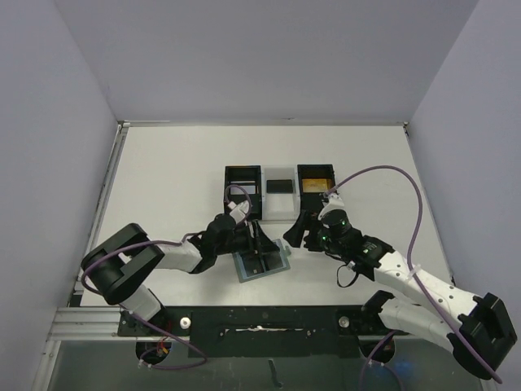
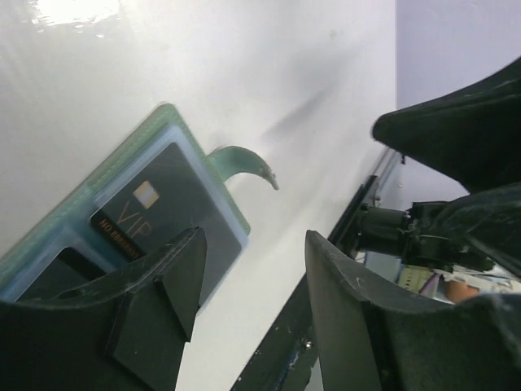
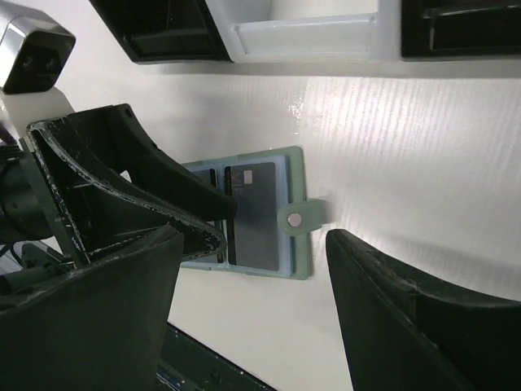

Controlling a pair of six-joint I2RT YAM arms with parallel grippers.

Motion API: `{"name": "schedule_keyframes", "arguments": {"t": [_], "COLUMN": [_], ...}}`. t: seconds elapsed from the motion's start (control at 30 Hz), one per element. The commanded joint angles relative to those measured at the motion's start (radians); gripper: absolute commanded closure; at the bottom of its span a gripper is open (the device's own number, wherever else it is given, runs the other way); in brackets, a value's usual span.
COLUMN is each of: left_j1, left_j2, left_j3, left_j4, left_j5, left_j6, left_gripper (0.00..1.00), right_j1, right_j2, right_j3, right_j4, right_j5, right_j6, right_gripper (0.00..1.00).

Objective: Take the credit cards out of the card holder

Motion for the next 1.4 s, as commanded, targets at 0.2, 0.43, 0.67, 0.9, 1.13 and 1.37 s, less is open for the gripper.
{"name": "schedule_keyframes", "arguments": {"t": [0.2,0.43,0.67,0.9,1.13,1.37], "left_j1": [-0.007,-0.007,-0.008,-0.007,-0.022,-0.023], "left_j2": [-0.202,-0.191,-0.216,-0.198,-0.099,-0.084], "left_j3": [-0.016,-0.040,-0.043,-0.034,0.123,0.101], "left_j4": [-0.299,-0.216,-0.260,-0.223,-0.473,-0.432], "left_j5": [-0.186,-0.176,-0.229,-0.193,-0.213,-0.213], "left_j6": [0.069,0.011,-0.007,-0.004,0.065,0.062], "left_gripper": [0.50,0.53,0.56,0.56,0.62,0.70], "right_j1": [-0.039,-0.041,-0.038,-0.039,-0.041,-0.033], "right_j2": [-0.071,0.028,0.195,0.332,0.408,0.320], "right_j3": [-0.061,-0.048,0.010,0.061,-0.018,-0.182], "right_j4": [0.141,0.224,0.230,0.152,0.216,0.344], "right_j5": [-0.119,-0.233,-0.298,-0.232,-0.208,-0.194], "right_j6": [0.022,-0.025,-0.066,-0.105,-0.054,0.074], "right_gripper": [0.46,0.55,0.64,0.64,0.73,0.81]}}
